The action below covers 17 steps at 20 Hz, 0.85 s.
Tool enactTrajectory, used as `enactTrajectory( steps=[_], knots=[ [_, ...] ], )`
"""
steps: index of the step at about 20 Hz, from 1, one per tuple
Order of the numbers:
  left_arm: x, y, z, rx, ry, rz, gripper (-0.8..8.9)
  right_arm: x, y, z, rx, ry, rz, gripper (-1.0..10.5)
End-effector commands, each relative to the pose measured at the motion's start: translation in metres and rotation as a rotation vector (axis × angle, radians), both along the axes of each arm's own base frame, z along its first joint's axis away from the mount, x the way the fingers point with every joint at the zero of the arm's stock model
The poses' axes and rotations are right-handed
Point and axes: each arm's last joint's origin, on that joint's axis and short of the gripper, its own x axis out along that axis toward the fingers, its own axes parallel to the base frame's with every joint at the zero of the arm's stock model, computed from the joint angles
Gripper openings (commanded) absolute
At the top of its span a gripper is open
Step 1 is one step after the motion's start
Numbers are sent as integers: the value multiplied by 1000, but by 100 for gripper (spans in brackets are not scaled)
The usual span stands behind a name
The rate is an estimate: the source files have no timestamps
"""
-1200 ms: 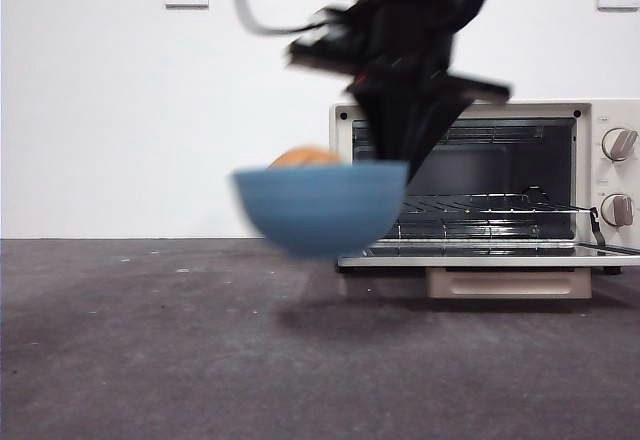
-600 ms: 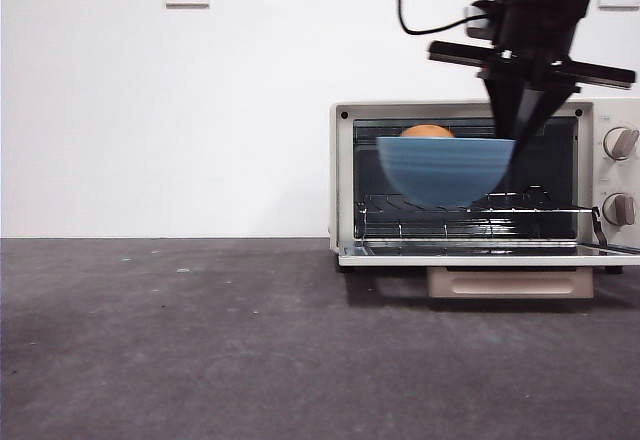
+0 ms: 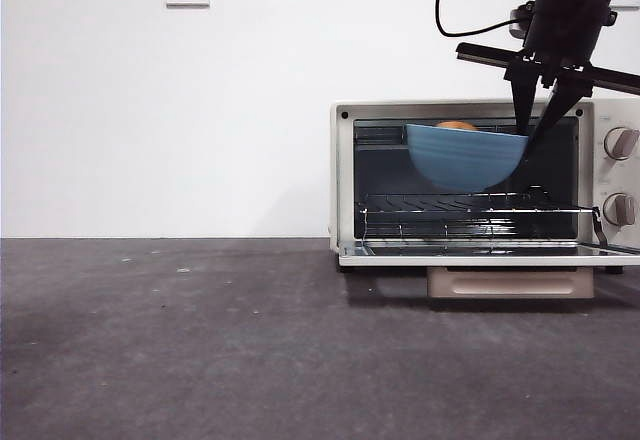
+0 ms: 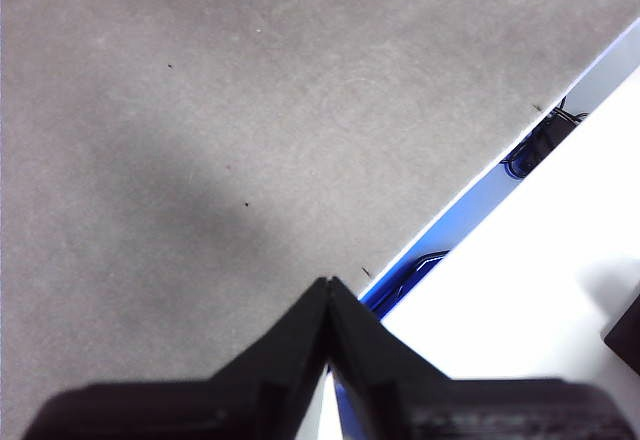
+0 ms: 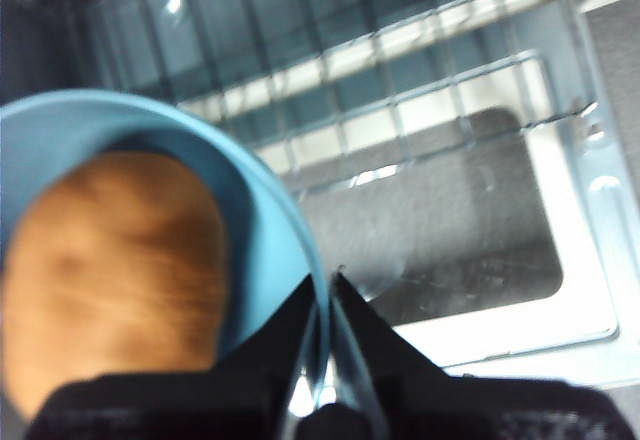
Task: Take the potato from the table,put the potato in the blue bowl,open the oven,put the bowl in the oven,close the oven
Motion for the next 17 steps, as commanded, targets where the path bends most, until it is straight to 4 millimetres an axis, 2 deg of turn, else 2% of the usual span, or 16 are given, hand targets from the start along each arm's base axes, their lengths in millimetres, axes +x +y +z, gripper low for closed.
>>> enactTrajectory(
  steps=[1, 3, 8, 11, 17],
  knots=[
    [0, 0, -1, -2, 1, 6, -8, 12, 2, 6, -9, 7, -29, -12],
    [0, 0, -1, -1, 0, 5, -7, 22, 3, 9, -42, 51, -43, -12],
    [0, 0, -1, 2, -3, 0, -7, 44, 7, -6, -69, 165, -83, -12],
    [0, 0, -1, 2, -2, 1, -7, 50, 8, -12, -39, 164, -154, -12],
    [0, 0, -1, 4, -4, 0, -7, 53, 8, -12, -34, 140, -212, -12]
  ],
)
